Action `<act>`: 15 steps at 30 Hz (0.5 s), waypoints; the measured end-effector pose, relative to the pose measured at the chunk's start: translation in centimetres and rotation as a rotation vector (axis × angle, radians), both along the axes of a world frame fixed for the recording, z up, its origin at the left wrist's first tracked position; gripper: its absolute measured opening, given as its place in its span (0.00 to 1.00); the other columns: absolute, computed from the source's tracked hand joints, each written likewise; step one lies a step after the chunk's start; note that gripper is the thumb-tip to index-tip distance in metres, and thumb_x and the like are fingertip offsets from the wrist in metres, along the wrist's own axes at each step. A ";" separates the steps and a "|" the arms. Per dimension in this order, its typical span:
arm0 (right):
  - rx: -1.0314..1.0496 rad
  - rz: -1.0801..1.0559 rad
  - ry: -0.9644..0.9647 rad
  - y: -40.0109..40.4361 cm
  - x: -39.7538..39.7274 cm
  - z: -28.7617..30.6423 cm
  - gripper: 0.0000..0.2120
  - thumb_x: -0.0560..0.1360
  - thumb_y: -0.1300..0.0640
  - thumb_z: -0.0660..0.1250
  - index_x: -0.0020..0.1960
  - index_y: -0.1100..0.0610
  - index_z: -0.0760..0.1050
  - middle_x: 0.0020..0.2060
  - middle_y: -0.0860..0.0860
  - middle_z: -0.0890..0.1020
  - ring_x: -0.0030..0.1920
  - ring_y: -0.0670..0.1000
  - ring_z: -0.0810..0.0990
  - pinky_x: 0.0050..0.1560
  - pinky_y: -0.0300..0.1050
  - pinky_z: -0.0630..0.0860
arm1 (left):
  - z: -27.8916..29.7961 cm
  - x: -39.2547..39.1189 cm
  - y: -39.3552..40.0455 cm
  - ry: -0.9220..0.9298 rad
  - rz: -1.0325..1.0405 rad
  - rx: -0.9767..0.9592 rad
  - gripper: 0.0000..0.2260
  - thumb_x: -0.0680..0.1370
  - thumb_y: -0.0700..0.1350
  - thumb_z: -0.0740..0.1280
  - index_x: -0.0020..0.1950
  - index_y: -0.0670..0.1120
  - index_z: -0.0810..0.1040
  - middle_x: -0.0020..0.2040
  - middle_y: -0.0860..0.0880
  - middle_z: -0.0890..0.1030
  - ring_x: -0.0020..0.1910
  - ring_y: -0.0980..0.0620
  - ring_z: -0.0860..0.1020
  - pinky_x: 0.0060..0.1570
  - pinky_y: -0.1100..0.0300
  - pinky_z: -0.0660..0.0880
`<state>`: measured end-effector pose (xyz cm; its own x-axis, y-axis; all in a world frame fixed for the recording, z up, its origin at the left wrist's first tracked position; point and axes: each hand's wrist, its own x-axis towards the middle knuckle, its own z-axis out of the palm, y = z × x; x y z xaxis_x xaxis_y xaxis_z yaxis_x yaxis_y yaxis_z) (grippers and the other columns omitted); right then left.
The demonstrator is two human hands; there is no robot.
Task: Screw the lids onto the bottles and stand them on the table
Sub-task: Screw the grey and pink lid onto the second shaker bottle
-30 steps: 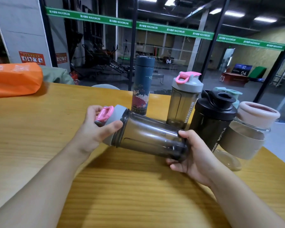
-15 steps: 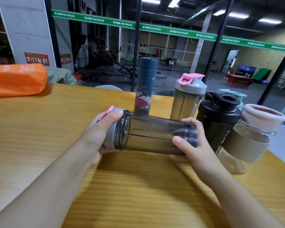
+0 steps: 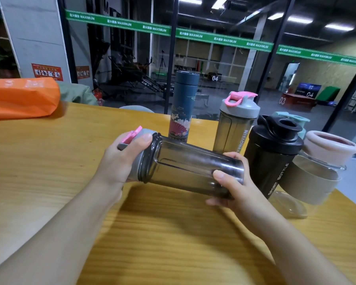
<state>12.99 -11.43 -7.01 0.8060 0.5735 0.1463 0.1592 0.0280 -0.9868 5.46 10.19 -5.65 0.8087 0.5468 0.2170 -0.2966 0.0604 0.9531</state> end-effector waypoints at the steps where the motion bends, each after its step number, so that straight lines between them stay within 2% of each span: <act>1: -0.041 0.041 0.041 -0.3 -0.3 0.3 0.50 0.48 0.26 0.70 0.66 0.44 0.67 0.66 0.60 0.73 0.48 0.56 0.79 0.36 0.35 0.78 | 0.0 -0.1 0.2 -0.031 0.000 0.029 0.19 0.56 0.61 0.72 0.44 0.60 0.79 0.50 0.50 0.82 0.50 0.48 0.79 0.50 0.50 0.74; 2: -0.074 0.082 0.144 -0.5 -0.6 0.5 0.57 0.46 0.19 0.63 0.68 0.50 0.68 0.66 0.61 0.74 0.43 0.56 0.79 0.35 0.32 0.76 | 0.1 -0.2 0.4 -0.060 -0.014 0.068 0.17 0.57 0.60 0.72 0.43 0.58 0.80 0.47 0.49 0.81 0.47 0.48 0.78 0.48 0.51 0.72; 4: -0.079 0.074 0.314 0.3 -0.1 0.8 0.43 0.55 0.27 0.63 0.62 0.53 0.75 0.55 0.57 0.83 0.37 0.56 0.81 0.31 0.40 0.79 | -0.1 -0.3 0.7 -0.107 -0.055 0.165 0.15 0.60 0.57 0.72 0.44 0.54 0.79 0.43 0.46 0.77 0.43 0.46 0.75 0.45 0.50 0.70; 6: -0.021 0.047 0.333 0.3 -0.3 0.9 0.33 0.57 0.36 0.67 0.57 0.52 0.77 0.47 0.55 0.84 0.34 0.53 0.82 0.26 0.42 0.78 | -0.3 -0.2 0.6 -0.123 -0.054 0.202 0.16 0.61 0.57 0.72 0.45 0.53 0.78 0.43 0.44 0.76 0.43 0.46 0.74 0.45 0.49 0.69; 8: 0.024 -0.063 0.224 0.5 -0.1 0.3 0.31 0.58 0.42 0.74 0.59 0.51 0.73 0.49 0.56 0.81 0.37 0.51 0.81 0.26 0.40 0.77 | -0.3 -0.1 0.3 -0.114 -0.016 0.153 0.16 0.59 0.58 0.72 0.43 0.54 0.79 0.41 0.47 0.77 0.41 0.47 0.74 0.41 0.52 0.70; 10: 0.064 -0.140 0.094 0.7 -0.1 0.1 0.32 0.59 0.48 0.79 0.59 0.46 0.70 0.49 0.51 0.80 0.41 0.47 0.81 0.30 0.40 0.77 | -0.2 0.2 0.0 -0.076 0.011 0.069 0.13 0.56 0.59 0.72 0.39 0.60 0.81 0.39 0.52 0.80 0.39 0.51 0.77 0.38 0.55 0.72; 12: 0.049 -0.184 -0.076 0.5 -0.1 0.0 0.30 0.58 0.46 0.76 0.57 0.41 0.69 0.46 0.43 0.79 0.42 0.42 0.81 0.35 0.40 0.79 | -0.2 0.4 -0.1 -0.019 0.011 -0.001 0.11 0.56 0.57 0.73 0.37 0.62 0.81 0.37 0.55 0.83 0.40 0.52 0.79 0.38 0.55 0.75; 14: 0.008 -0.196 -0.230 0.1 -0.3 -0.2 0.32 0.56 0.41 0.74 0.57 0.39 0.67 0.45 0.37 0.79 0.44 0.40 0.80 0.42 0.38 0.79 | -0.3 0.5 0.0 0.028 0.011 -0.057 0.15 0.57 0.56 0.73 0.43 0.59 0.79 0.40 0.54 0.84 0.39 0.51 0.80 0.34 0.56 0.76; 15: -0.001 -0.195 -0.281 0.1 -0.4 -0.2 0.31 0.55 0.40 0.73 0.57 0.38 0.66 0.47 0.37 0.78 0.44 0.39 0.80 0.45 0.36 0.79 | -0.4 0.6 0.0 0.049 0.016 -0.075 0.17 0.58 0.57 0.72 0.45 0.59 0.78 0.43 0.53 0.83 0.40 0.50 0.80 0.32 0.56 0.76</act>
